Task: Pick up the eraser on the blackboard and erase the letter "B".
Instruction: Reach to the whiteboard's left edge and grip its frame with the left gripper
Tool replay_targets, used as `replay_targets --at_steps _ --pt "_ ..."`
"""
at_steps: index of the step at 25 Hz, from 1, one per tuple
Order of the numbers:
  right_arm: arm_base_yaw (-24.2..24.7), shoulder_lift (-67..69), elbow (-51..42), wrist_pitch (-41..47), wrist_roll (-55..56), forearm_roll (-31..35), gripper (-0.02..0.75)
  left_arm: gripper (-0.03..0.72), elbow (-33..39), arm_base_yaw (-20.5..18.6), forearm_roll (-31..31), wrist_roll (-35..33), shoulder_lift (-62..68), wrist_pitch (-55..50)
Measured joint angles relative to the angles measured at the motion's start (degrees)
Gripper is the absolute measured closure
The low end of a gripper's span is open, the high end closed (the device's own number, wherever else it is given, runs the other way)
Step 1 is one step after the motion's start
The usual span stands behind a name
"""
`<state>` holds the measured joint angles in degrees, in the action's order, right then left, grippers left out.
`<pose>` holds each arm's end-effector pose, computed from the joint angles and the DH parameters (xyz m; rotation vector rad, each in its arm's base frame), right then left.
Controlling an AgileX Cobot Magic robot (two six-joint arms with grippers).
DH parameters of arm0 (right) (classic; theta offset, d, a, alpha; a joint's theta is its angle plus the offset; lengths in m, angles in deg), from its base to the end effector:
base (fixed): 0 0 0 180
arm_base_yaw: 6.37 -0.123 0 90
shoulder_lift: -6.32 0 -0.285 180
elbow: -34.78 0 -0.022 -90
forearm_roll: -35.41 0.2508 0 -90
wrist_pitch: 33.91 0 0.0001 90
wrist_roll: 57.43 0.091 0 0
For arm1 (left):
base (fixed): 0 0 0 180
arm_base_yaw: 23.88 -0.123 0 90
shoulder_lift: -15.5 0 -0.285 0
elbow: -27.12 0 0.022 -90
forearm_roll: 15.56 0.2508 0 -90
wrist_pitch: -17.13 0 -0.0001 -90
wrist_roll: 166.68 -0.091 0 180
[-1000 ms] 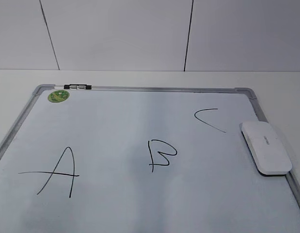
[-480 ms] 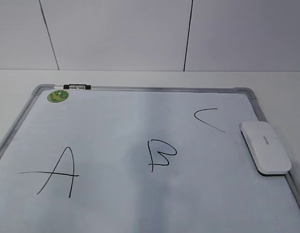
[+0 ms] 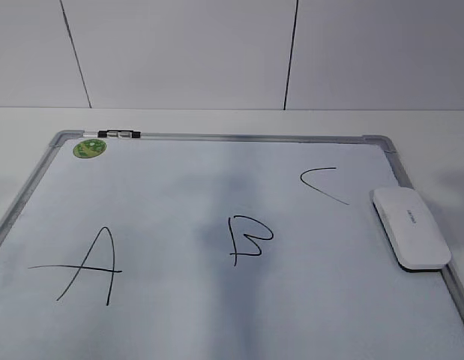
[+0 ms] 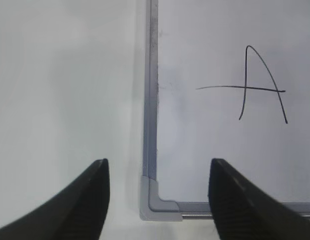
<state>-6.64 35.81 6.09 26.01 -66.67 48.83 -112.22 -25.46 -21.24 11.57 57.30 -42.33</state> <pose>0.0324 0.0184 0.3731 -0.1736 2.0362 0.1836 0.0895 -0.0053 0.2964 -0.0222 2.4729 -0.1023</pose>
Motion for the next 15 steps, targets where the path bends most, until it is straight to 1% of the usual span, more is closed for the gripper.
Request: replay_targets --at_steps 3,7,11,15 --pt "0.0 4.0 1.1 0.1 -3.1 5.6 0.15 0.157 0.0 0.0 -1.4 0.0 6.4 2.5" --pt "0.0 8.0 1.2 0.2 -5.1 11.4 0.151 0.132 -0.1 0.0 -2.7 -1.2 14.1 7.8" --pt "0.0 10.0 1.2 0.2 -5.4 12.0 0.158 0.129 -1.6 0.0 -5.8 -5.3 21.8 10.5" --pt "0.0 10.4 1.2 0.2 -5.4 11.6 0.161 0.132 -4.6 0.0 -6.4 -7.2 29.0 13.1"
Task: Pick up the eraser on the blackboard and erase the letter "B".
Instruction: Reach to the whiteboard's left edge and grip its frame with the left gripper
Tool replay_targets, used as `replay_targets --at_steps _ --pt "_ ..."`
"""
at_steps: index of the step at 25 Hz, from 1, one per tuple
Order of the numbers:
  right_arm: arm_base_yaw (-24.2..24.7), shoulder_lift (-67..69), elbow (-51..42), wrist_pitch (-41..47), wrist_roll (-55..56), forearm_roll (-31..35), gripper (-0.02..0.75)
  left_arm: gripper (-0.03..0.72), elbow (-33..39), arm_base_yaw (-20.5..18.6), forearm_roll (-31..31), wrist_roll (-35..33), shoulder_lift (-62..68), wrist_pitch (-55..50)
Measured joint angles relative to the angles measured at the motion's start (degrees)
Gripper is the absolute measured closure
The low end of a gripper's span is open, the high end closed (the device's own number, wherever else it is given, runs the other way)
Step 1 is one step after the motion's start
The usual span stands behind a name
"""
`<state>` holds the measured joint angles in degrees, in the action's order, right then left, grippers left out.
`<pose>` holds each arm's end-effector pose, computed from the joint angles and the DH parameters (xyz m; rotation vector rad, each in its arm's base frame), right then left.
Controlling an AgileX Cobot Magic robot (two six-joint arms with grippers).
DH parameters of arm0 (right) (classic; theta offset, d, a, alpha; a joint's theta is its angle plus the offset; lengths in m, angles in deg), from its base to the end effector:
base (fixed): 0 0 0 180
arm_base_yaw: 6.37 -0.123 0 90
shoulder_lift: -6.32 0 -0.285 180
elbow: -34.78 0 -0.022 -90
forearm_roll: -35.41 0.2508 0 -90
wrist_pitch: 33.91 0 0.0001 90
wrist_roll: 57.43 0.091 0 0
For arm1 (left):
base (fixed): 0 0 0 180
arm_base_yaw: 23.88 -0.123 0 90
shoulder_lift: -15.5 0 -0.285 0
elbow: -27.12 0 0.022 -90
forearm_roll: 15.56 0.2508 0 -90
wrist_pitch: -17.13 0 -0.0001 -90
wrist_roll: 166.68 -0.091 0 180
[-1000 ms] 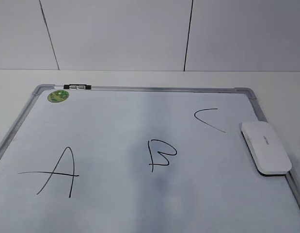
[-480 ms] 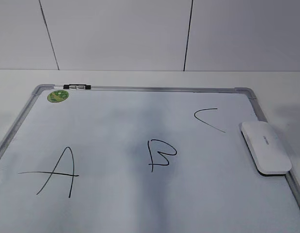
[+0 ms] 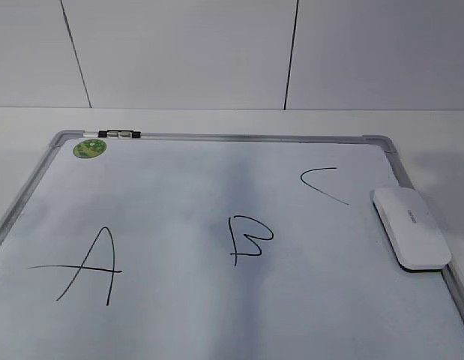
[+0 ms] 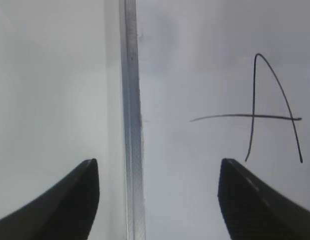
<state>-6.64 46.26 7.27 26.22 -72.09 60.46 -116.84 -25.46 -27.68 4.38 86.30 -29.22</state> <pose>0.0737 0.0338 0.3737 -0.2469 2.1469 0.3965 0.1944 -0.0085 0.2607 0.0247 2.6542 -0.1909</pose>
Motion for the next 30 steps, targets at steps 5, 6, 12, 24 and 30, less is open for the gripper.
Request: replay_targets --at_steps 5,6,12,24,30 --pt "0.0 0.0 0.0 0.0 -0.1 0.0 0.162 0.132 -2.7 0.0 -0.1 -0.1 8.2 4.4" --pt "0.0 0.1 0.0 0.0 -0.1 0.0 0.163 0.133 -2.8 0.0 -0.1 -0.1 9.8 4.7" --pt "0.0 4.9 0.0 2.5 -1.4 0.0 0.163 0.145 -2.9 0.0 -0.1 -0.1 18.9 7.0" --pt "0.0 25.8 5.0 6.8 -2.0 0.0 0.12 0.146 -2.9 0.0 -0.1 -0.2 23.0 9.0" --pt "0.0 37.3 12.8 10.2 -5.0 4.6 0.151 0.146 -2.9 0.0 -0.1 -0.3 23.0 9.1"
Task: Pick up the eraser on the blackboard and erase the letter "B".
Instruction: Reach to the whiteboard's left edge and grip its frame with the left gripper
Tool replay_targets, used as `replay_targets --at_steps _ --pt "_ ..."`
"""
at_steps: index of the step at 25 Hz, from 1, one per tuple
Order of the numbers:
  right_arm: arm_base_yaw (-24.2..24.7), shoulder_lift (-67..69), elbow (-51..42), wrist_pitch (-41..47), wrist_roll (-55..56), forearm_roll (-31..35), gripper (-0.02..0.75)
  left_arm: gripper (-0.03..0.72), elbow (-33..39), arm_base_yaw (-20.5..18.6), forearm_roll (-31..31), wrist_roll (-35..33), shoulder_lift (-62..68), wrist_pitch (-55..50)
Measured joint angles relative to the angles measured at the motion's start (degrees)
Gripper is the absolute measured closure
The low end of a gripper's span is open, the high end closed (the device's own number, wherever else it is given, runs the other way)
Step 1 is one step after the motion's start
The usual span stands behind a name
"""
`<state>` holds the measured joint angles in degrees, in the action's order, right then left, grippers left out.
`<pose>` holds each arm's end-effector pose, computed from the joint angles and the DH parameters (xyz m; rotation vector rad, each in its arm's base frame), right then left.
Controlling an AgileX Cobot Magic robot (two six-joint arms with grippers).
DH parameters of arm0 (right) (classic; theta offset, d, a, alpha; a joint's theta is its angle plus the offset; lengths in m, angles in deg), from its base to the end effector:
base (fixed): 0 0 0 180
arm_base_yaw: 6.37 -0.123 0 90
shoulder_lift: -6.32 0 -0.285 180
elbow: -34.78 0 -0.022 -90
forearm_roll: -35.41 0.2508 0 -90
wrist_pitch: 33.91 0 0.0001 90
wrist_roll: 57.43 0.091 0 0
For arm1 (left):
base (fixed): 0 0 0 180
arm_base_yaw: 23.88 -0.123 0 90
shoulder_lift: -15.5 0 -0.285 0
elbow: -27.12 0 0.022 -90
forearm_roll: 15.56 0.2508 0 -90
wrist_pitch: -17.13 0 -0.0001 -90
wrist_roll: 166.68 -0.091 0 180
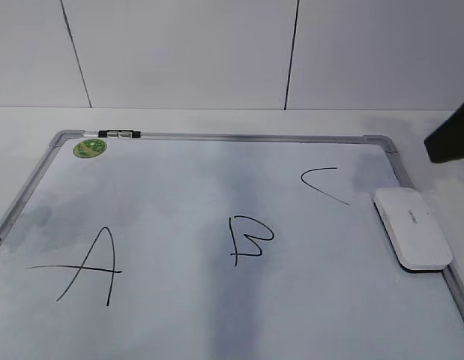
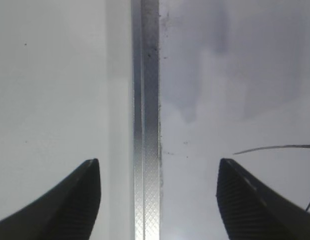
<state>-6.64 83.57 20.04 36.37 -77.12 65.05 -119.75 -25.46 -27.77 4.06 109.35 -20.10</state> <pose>0.2163 0.0434 0.3387 -0.3320 2.6685 0.6255 0.2584 -0.0045 0.1875 -0.0257 2.8487 -0.1792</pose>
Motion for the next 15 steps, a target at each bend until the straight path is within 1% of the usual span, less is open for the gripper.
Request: replay_targets --at_steps 4,7,9,12,15 --pt "0.0 2.6 3.6 0.0 -1.1 0.6 0.184 0.146 0.0 0.0 0.0 0.0 0.0 0.0" --pt "0.0 2.7 4.2 0.1 -1.0 0.8 0.188 0.146 0.0 0.0 0.0 0.0 0.0 -0.1" --pt "0.0 2.8 4.3 0.2 2.4 0.5 0.188 0.146 0.0 0.0 0.2 0.0 0.0 -0.3" --pt "-0.2 3.8 5.8 0.3 7.5 -2.9 0.19 0.146 0.0 0.0 0.2 0.0 0.0 -0.6" --pt "-3.4 4.6 8.7 0.3 12.6 -11.1 0.191 0.146 0.0 0.0 0.5 0.0 0.0 -0.6"
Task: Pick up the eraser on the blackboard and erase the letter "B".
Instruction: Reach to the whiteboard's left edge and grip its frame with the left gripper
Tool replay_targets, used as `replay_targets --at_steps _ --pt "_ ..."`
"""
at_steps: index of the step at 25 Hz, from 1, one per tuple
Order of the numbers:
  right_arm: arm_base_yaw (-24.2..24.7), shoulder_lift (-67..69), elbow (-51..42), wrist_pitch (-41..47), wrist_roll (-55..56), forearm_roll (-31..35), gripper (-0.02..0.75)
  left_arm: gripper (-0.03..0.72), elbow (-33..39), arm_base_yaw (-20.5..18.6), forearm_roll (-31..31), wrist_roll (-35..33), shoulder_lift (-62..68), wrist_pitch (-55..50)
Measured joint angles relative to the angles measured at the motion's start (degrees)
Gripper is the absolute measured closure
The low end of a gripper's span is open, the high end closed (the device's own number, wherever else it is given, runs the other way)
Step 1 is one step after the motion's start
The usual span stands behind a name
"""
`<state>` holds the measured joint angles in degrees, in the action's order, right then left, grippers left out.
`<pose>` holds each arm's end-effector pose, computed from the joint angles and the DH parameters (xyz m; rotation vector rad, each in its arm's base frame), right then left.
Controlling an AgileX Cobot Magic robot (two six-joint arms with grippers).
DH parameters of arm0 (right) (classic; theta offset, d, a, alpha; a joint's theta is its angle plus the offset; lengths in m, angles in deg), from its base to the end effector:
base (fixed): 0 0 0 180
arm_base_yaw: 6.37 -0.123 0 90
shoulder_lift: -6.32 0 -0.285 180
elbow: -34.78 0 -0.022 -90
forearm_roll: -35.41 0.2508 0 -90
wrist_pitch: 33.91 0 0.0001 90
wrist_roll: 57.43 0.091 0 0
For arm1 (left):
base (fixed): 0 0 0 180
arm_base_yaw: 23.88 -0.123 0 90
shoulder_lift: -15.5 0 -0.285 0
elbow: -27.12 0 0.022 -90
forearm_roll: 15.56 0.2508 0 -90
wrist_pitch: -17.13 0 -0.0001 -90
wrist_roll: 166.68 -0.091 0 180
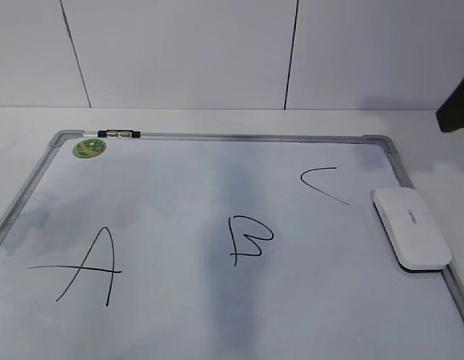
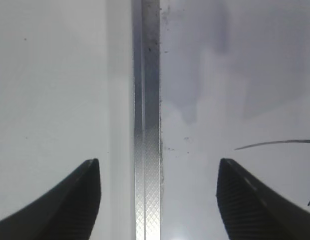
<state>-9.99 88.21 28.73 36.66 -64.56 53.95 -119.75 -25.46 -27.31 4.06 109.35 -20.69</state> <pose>0.2405 0.0426 0.3559 -0.1873 2.7213 0.4318 0.2574 -0.0043 0.1872 -0.0163 2.8597 -0.1740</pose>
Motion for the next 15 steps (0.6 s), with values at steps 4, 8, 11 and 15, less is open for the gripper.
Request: replay_targets --at_steps 4,8,11,15 --pt "-7.3 2.4 6.9 0.4 8.4 -7.3 0.194 0.146 -0.1 0.0 0.0 0.0 0.0 -0.1" --pt "-13.5 9.5 12.7 0.5 14.6 -16.6 0.195 0.146 -0.5 0.0 0.0 0.0 0.0 -0.1" --pt "-14.4 12.5 13.5 0.5 18.4 -21.4 0.195 0.146 -0.5 0.0 0.0 0.0 0.0 -0.2" --pt "-14.4 14.5 13.5 0.5 18.0 -25.2 0.196 0.146 -0.5 0.0 0.0 0.0 0.0 -0.2"
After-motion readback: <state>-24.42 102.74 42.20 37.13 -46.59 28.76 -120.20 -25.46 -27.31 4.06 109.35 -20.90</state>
